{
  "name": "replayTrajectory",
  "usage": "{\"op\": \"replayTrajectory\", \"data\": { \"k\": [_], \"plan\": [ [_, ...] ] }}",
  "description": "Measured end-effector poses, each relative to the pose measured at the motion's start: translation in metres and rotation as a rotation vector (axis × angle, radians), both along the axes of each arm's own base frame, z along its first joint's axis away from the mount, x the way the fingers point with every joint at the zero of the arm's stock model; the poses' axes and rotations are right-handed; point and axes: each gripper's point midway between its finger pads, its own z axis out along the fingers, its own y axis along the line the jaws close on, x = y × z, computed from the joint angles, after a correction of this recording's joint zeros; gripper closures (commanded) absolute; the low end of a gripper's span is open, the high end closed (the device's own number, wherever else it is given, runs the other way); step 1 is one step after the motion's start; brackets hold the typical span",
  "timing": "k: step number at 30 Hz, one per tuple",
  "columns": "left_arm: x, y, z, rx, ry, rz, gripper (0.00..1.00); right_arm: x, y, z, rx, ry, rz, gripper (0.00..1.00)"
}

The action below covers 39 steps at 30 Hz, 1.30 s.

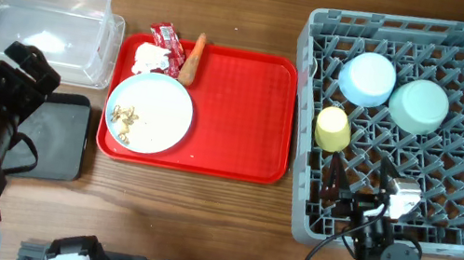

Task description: Sort waste into correct bins and load items into the dishwasher rack

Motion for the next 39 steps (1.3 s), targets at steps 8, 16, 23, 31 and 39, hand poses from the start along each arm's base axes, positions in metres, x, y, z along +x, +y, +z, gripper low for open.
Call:
{"op": "replayTrajectory", "data": {
  "k": [8,16,23,31,39],
  "plan": [
    [0.005,-0.012,0.000,-0.068,-0.024,-0.042,0.00,0.000,0.000,0.000,0.000,0.001,0.000,0.00],
    [0.097,-0.096,-0.025,-0.183,-0.007,-0.424,0.13,0.000,0.000,-0.002,-0.002,0.005,0.000,0.00],
    [0.214,-0.190,-0.218,-0.068,0.303,-0.686,0.27,0.001,0.000,-0.003,-0.003,0.010,0.000,0.00],
    [0.225,-0.195,-0.317,0.046,0.467,-0.679,0.43,0.001,0.000,-0.003,-0.003,0.010,0.000,0.00],
    [0.218,-0.216,-0.323,0.089,0.482,-0.757,0.84,0.001,0.000,-0.003,-0.003,0.010,0.000,0.00]
  ]
}}
